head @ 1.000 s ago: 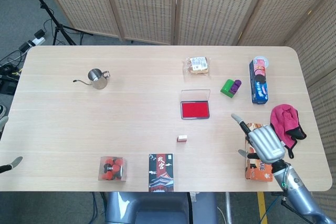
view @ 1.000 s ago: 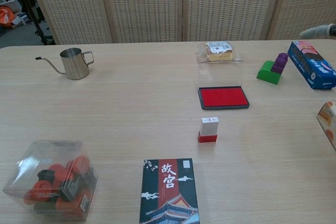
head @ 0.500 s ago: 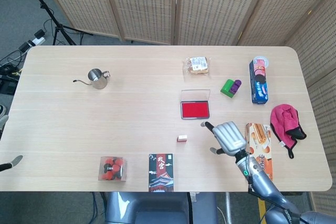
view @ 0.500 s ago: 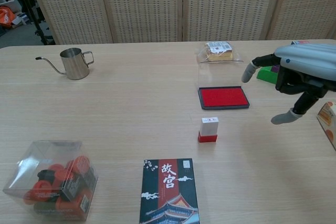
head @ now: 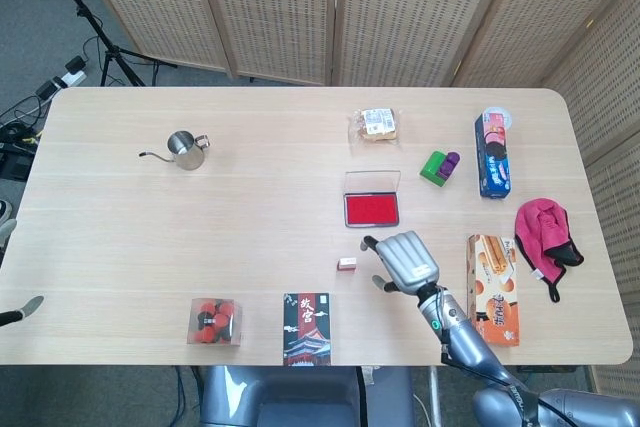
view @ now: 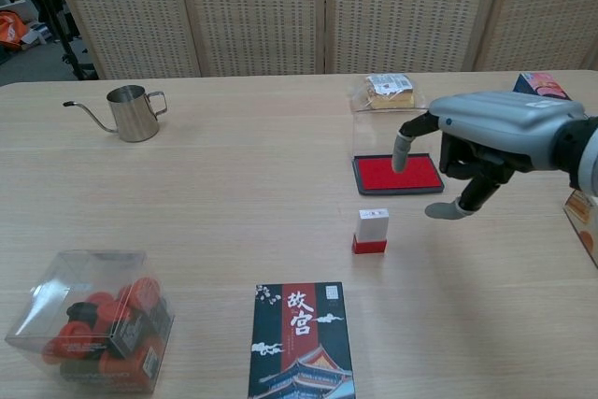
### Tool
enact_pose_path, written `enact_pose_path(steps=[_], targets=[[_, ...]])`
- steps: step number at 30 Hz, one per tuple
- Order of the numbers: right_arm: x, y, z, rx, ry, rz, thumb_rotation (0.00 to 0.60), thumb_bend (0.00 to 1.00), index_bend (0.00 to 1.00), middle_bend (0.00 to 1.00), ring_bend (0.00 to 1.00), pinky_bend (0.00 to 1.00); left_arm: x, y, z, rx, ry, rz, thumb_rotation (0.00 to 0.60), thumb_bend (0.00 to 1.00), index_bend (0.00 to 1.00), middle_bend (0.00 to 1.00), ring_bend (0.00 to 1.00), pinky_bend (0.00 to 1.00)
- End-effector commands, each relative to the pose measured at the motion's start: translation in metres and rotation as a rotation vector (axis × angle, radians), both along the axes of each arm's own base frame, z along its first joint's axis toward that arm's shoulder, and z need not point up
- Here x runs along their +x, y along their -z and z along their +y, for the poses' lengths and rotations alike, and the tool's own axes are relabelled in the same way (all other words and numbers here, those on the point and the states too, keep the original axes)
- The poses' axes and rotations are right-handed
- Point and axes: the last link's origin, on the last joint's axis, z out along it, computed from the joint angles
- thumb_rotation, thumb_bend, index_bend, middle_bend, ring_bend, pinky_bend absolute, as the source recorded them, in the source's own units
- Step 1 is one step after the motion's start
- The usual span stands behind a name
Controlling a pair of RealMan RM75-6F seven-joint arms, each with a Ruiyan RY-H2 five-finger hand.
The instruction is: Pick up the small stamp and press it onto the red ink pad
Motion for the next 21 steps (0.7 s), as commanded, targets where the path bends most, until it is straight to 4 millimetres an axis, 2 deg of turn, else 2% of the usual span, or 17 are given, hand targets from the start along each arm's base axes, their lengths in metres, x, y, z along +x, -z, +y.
enact_pose_path(steps=[1,12,21], targets=[[0.014,0.015,-0.002,0.001,-0.024,0.031,0.600,0.33,0.35,0.98,1.00,1.00,-0.001,0.000,0.001,-0.005,-0.003,0.000,0.600,0.00,0.00,0.00,0.00,0.00],[0.027,0.036,-0.007,-0.009,-0.028,0.097,0.600,0.35,0.36,0.98,1.00,1.00,-0.002,-0.001,0.004,-0.012,-0.009,-0.007,0.600,0.00,0.00,0.00,0.00,0.00],[0.026,0.045,-0.006,-0.006,-0.032,0.136,0.600,0.36,0.37,0.98,1.00,1.00,-0.003,-0.002,0.003,-0.014,-0.009,-0.016,0.600,0.00,0.00,0.00,0.00,0.00]])
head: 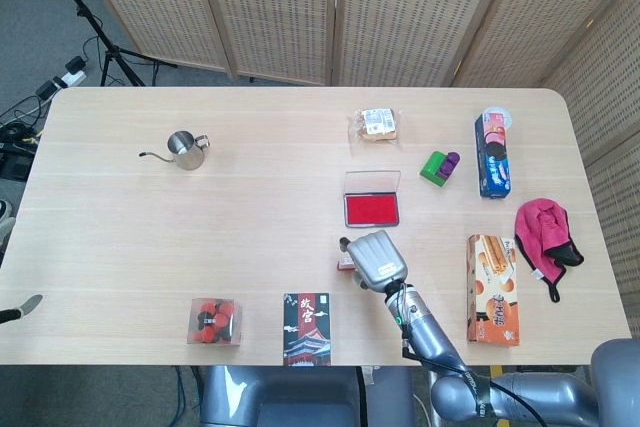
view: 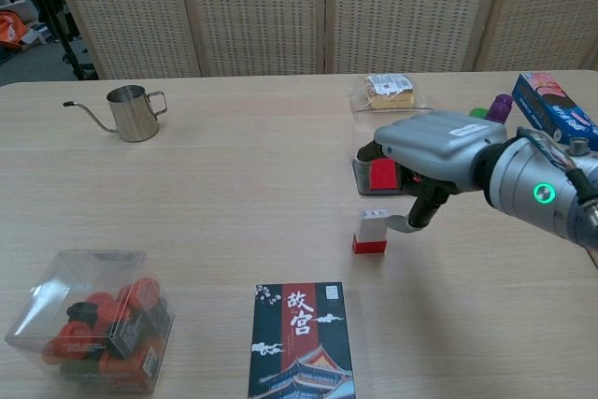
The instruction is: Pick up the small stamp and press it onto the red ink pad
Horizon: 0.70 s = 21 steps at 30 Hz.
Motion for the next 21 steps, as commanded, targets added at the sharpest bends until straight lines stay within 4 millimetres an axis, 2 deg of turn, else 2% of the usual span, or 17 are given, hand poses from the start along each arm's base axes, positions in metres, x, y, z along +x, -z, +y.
enact_pose_path(steps=[1,21], targets=[[-0.001,0.002,0.001,0.002,-0.002,0.000,0.600,0.36,0.37,0.98,1.00,1.00,0.000,0.001,0.000,-0.006,0.000,0.002,0.600,0.00,0.00,0.00,0.00,0.00],[0.003,0.019,-0.005,0.010,0.014,-0.023,0.600,0.36,0.38,0.98,1.00,1.00,0.000,0.000,0.001,-0.009,-0.002,-0.008,0.600,0.00,0.00,0.00,0.00,0.00]])
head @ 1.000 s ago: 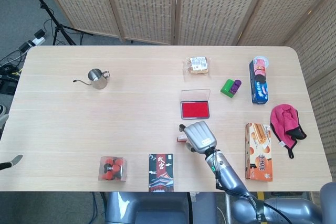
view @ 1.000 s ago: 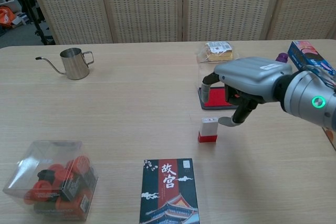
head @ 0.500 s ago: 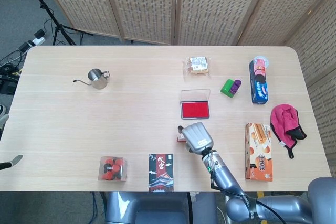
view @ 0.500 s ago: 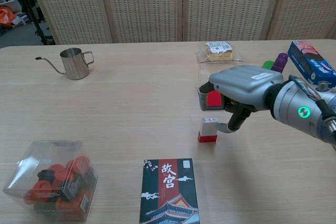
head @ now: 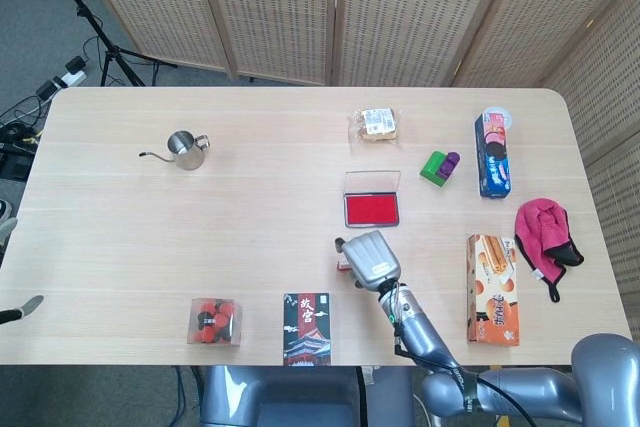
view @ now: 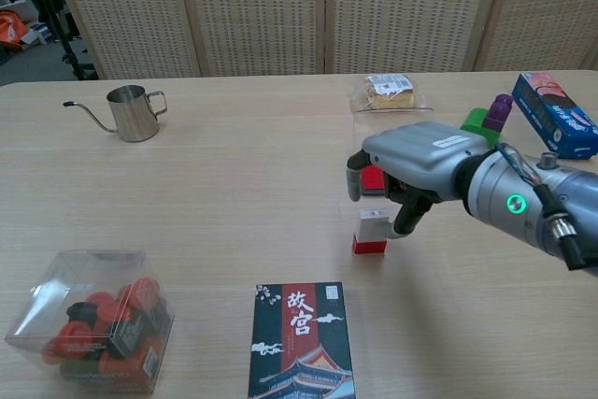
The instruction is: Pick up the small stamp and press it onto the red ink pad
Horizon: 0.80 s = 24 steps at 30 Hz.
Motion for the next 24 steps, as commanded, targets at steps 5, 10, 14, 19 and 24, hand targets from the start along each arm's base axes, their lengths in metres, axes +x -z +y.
enact_pose_path(steps=[5,10,14,19,24], targets=[[0.0024,0.0068,-0.0014,0.005,0.001,0.000,0.600,0.36,0.38,0.98,1.00,1.00,-0.0002,-0.0012,0.0006,0.000,0.000,-0.004,0.600,0.00,0.00,0.00,0.00,0.00],[-0.0020,0.0095,-0.0045,0.003,0.013,0.012,0.600,0.36,0.39,0.98,1.00,1.00,-0.0004,-0.0014,0.0012,-0.005,0.001,-0.008,0.600,0.00,0.00,0.00,0.00,0.00],[-0.0035,0.0102,-0.0056,0.003,0.015,0.017,0.600,0.36,0.40,0.98,1.00,1.00,-0.0004,-0.0014,0.0014,-0.007,0.001,-0.011,0.600,0.00,0.00,0.00,0.00,0.00],[-0.0016,0.0092,-0.0060,0.001,0.010,0.014,0.600,0.36,0.42,0.98,1.00,1.00,-0.0003,-0.0015,0.0017,-0.008,0.001,-0.011,0.600,0.00,0.00,0.00,0.00,0.00],[-0.0015,0.0094,-0.0072,0.002,0.015,0.018,0.600,0.39,0.43,0.98,1.00,1.00,0.0002,-0.0013,0.0011,-0.009,0.003,-0.012,0.600,0.00,0.00,0.00,0.00,0.00]])
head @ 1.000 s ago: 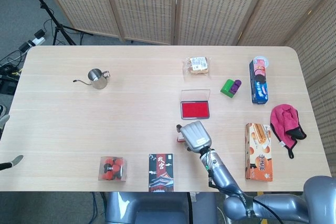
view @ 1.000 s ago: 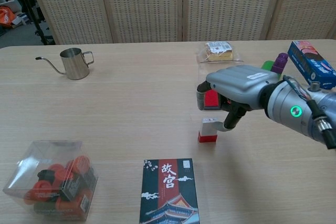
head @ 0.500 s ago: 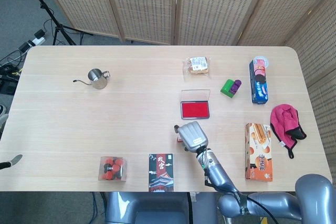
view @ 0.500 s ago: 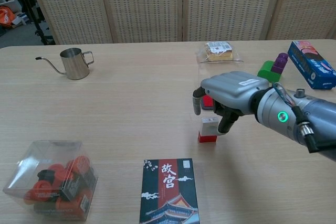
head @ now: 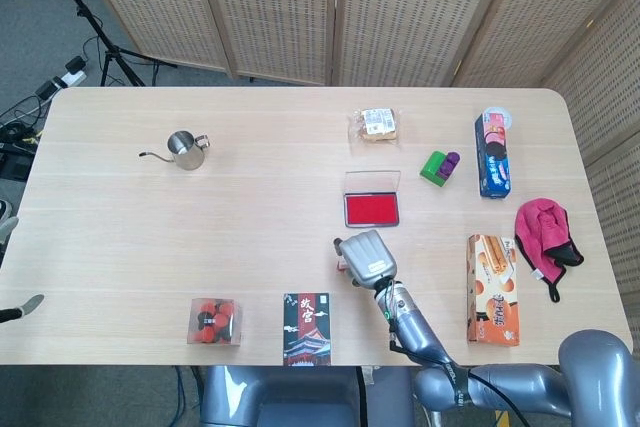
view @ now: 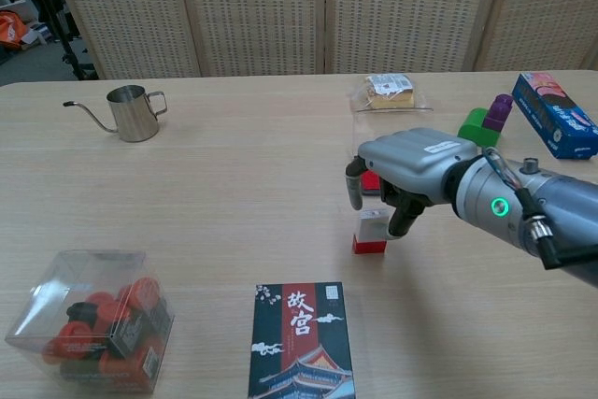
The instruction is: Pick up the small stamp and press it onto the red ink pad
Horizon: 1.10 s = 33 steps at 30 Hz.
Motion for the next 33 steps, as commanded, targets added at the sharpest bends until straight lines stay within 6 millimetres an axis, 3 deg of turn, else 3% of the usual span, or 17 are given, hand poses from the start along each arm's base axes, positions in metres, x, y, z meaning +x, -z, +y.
enact_pose_path(steps=[1,26,33], targets=[[-0.001,0.000,-0.001,0.000,0.001,0.010,0.600,0.39,0.43,0.98,1.00,1.00,0.000,0.000,0.000,0.002,-0.001,-0.001,0.600,0.00,0.00,0.00,0.00,0.00],[-0.004,0.004,-0.004,0.007,0.015,0.007,0.600,0.44,0.50,0.98,1.00,1.00,-0.001,0.000,0.001,-0.001,-0.005,-0.004,0.600,0.00,0.00,0.00,0.00,0.00],[0.001,-0.013,-0.013,-0.042,0.022,-0.052,0.600,0.47,0.51,0.98,1.00,1.00,-0.002,0.001,0.001,-0.002,-0.008,0.000,0.600,0.00,0.00,0.00,0.00,0.00]])
